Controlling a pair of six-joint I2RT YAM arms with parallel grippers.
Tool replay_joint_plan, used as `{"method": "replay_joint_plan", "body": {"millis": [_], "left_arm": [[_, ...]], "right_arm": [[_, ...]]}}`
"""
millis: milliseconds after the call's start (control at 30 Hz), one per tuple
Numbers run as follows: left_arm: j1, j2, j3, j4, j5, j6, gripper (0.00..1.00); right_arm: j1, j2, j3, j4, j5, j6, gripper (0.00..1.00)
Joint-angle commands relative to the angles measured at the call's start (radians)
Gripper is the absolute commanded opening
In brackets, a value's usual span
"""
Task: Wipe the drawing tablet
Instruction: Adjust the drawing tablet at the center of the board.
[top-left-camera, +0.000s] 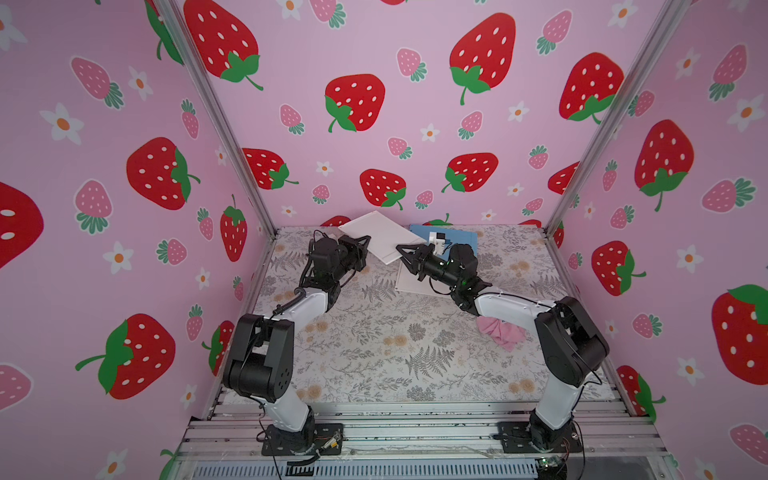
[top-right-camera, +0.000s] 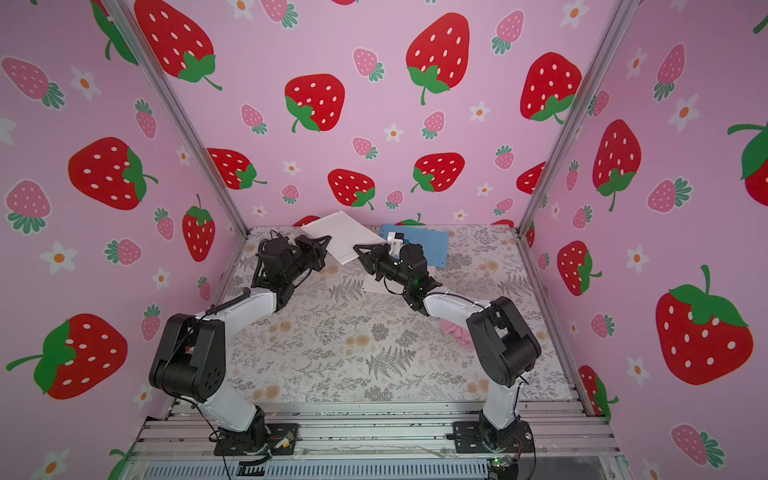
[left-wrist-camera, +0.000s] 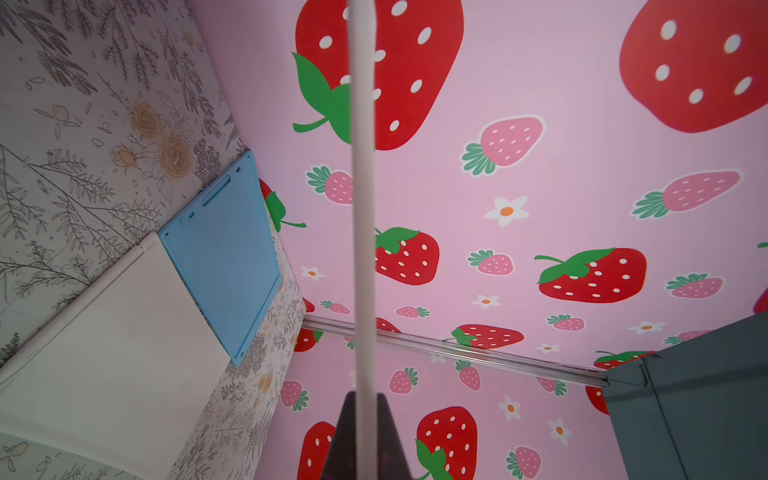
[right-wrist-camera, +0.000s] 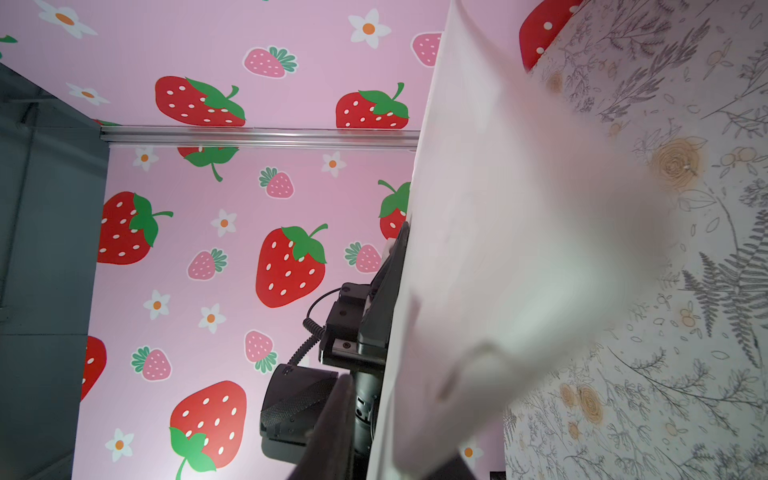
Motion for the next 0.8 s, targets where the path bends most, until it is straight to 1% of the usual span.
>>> {"method": "replay_joint_plan", "body": {"millis": [0, 33, 100, 133, 167, 200, 233, 267, 300, 367, 467, 533, 567, 633, 700, 767], "left_arm": [[-0.005, -0.015, -0.004, 0.08, 0.014, -0.039, 0.0], [-0.005, -0.014, -0.002, 0.08, 0.016, -0.039, 0.0], [-0.005, -0.015, 0.0, 0.069, 0.024, -0.039, 0.0], [-0.005, -0.016, 0.002, 0.051, 0.034, -0.038, 0.07], [-0.003, -0.019, 0.003, 0.026, 0.043, -0.036, 0.22], [0.001, -0.026, 0.004, -0.02, 0.056, -0.031, 0.4], [0.005, -0.037, 0.009, -0.088, 0.071, -0.013, 0.52], [0.009, -0.053, 0.017, -0.175, 0.079, 0.013, 0.62], [0.014, -0.078, 0.026, -0.27, 0.085, 0.056, 0.69], [0.02, -0.126, 0.073, -0.507, 0.085, 0.171, 0.79], [0.024, -0.164, 0.197, -0.937, 0.05, 0.421, 0.81], [0.033, -0.169, 0.244, -1.142, 0.024, 0.557, 0.82], [0.041, -0.171, 0.245, -1.194, 0.024, 0.603, 0.82], [0.066, -0.17, 0.227, -1.265, 0.049, 0.689, 0.81], [0.074, -0.164, 0.208, -1.299, 0.065, 0.767, 0.79], [0.071, -0.167, 0.179, -1.308, 0.071, 0.829, 0.78]], "right_arm": [[0.005, 0.016, 0.037, 0.057, 0.032, 0.109, 0.07], [0.006, 0.017, 0.04, 0.051, 0.033, 0.104, 0.0], [0.005, 0.011, 0.037, 0.029, 0.035, 0.088, 0.0], [0.004, 0.004, 0.033, 0.007, 0.032, 0.076, 0.0], [0.0, -0.002, 0.029, -0.013, 0.027, 0.063, 0.0], [-0.007, -0.011, 0.023, -0.033, 0.015, 0.05, 0.0], [-0.018, -0.022, 0.01, -0.049, 0.002, 0.039, 0.0], [-0.031, -0.035, -0.005, -0.059, -0.015, 0.027, 0.0], [-0.048, -0.05, -0.021, -0.073, -0.043, 0.007, 0.0], [-0.087, -0.089, -0.059, -0.129, -0.11, -0.052, 0.0], [-0.15, -0.139, -0.077, -0.309, -0.314, -0.247, 0.0], [-0.178, -0.164, -0.107, -0.406, -0.48, -0.391, 0.0], [-0.186, -0.167, -0.121, -0.451, -0.557, -0.457, 0.0], [-0.19, -0.177, -0.142, -0.632, -0.693, -0.627, 0.0], [-0.188, -0.19, -0.169, -0.787, -0.755, -0.776, 0.0], [-0.188, -0.195, -0.2, -0.878, -0.791, -0.867, 0.0]]}}
